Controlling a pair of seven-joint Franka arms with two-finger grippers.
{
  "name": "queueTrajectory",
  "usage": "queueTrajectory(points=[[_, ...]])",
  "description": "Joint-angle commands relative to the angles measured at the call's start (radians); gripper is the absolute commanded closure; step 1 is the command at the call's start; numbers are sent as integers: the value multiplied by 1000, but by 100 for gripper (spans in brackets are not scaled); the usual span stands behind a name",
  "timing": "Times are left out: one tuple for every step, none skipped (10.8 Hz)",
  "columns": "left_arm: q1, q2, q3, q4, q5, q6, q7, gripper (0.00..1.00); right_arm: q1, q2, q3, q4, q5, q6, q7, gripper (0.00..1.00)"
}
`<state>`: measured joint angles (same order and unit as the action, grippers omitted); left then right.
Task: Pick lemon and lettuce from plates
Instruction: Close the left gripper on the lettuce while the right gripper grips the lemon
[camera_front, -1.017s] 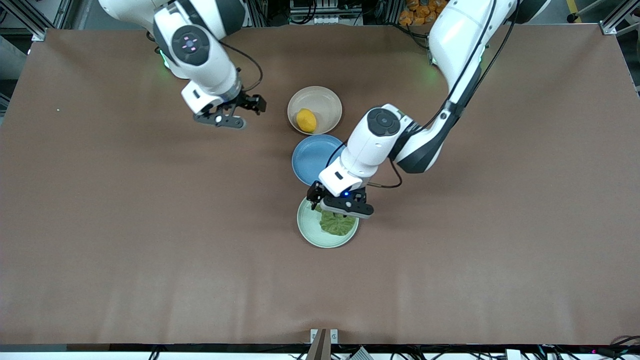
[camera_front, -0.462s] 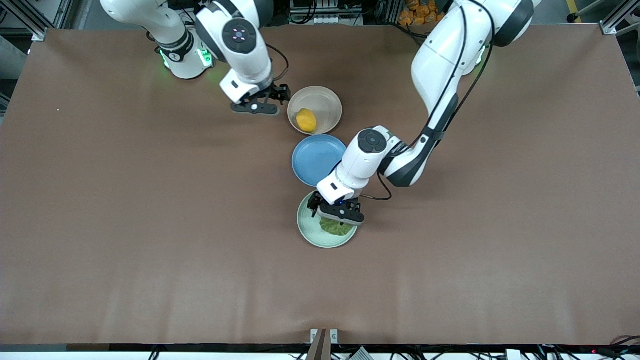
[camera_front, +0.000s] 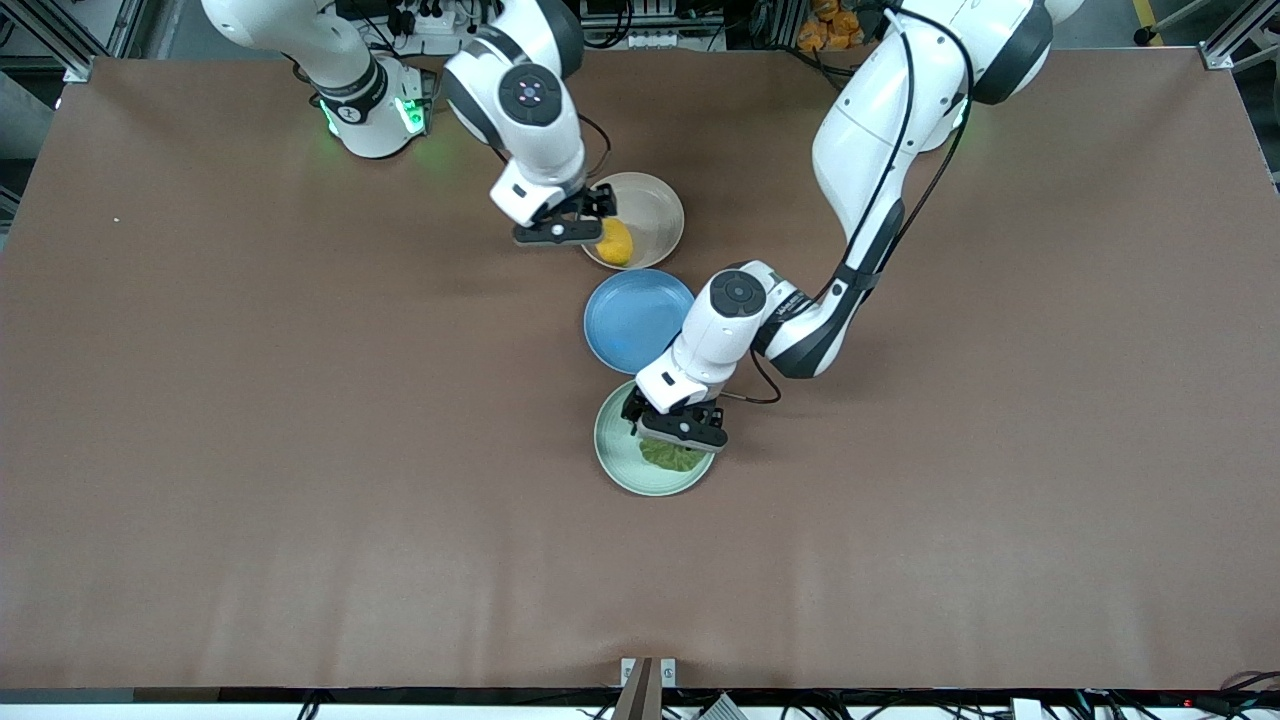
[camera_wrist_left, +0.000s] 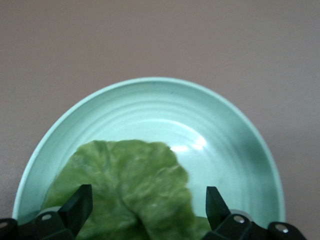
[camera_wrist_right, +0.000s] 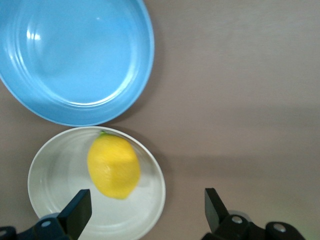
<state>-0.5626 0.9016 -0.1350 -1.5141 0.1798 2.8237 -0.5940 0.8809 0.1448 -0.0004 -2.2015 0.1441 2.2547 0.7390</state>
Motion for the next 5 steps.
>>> queueTrajectory(points=[[-13, 34, 25, 26, 32, 5, -40, 0, 79, 137, -10, 60, -1, 115, 78, 0], [-13, 34, 25, 26, 33, 5, -38, 0, 101, 174, -12, 84, -3, 117, 109, 0], [-13, 39, 25, 26, 33, 5, -35, 13, 108, 192, -12, 86, -6, 126, 117, 0], [-13, 40, 25, 26, 33, 5, -35, 29, 109, 196, -12, 86, -8, 131, 117, 0], [-13, 40, 28, 26, 33, 5, -35, 50, 109, 197, -12, 83, -8, 131, 117, 0]])
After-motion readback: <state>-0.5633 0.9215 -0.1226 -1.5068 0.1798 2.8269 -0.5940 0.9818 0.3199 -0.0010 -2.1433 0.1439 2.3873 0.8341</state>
